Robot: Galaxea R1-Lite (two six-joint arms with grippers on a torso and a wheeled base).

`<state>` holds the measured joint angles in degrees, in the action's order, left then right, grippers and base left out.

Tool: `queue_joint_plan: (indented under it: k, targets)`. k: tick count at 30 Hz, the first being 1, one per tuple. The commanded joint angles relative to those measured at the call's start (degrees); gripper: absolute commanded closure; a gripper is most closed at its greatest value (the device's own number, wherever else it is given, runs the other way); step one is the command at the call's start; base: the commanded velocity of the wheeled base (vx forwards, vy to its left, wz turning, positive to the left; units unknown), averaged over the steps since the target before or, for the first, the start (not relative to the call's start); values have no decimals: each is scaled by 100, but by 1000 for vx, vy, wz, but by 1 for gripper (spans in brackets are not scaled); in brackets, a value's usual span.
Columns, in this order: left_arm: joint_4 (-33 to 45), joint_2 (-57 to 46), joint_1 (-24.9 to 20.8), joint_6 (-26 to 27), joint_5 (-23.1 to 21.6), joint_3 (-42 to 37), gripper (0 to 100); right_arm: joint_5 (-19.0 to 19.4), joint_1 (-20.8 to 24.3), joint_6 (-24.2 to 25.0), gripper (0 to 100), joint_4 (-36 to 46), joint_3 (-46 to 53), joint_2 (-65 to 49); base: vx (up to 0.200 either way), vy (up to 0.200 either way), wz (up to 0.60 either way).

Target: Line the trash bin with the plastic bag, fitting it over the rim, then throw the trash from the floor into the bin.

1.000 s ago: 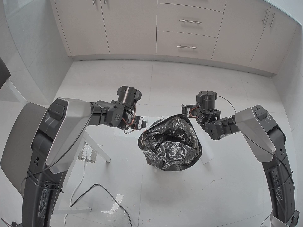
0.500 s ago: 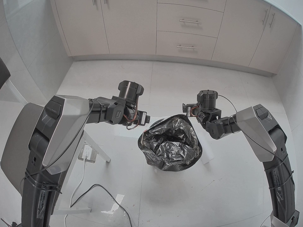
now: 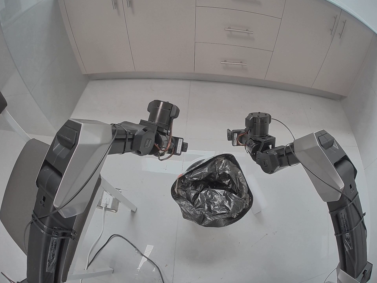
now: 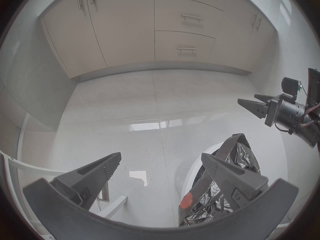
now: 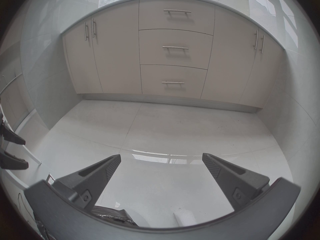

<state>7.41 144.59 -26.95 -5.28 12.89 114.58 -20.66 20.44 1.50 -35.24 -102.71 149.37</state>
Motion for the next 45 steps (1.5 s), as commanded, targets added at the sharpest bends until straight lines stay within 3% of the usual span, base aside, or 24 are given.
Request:
queue_joint_plan:
  k: [1, 4, 8, 11, 15, 27, 45]
  targets:
    - [190, 34, -73, -131, 12, 1, 0, 1, 3, -1, 0, 0, 5, 13, 0, 0, 0]
    - [1078, -36, -187, -492, -67, 1, 0, 1, 3, -1, 0, 0, 5, 13, 0, 0, 0]
    - [1509, 16, -214, -536, -805, 1, 0, -8, 3, -1, 0, 0, -4, 13, 0, 0, 0]
    - [1430, 139, -223, -562, -928, 1, 0, 1, -5, -9, 0, 0, -4, 13, 0, 0, 0]
    - [762, 298, -293, -773, -1042, 1, 0, -8, -5, -9, 0, 0, -13, 13, 0, 0, 0]
    - [683, 500, -302, -817, -1376, 1, 0, 1, 3, -1, 0, 0, -13, 13, 0, 0, 0]
    - [59, 728, -196, -782, -1385, 1, 0, 1, 12, -1, 0, -79, -13, 22, 0, 0, 0]
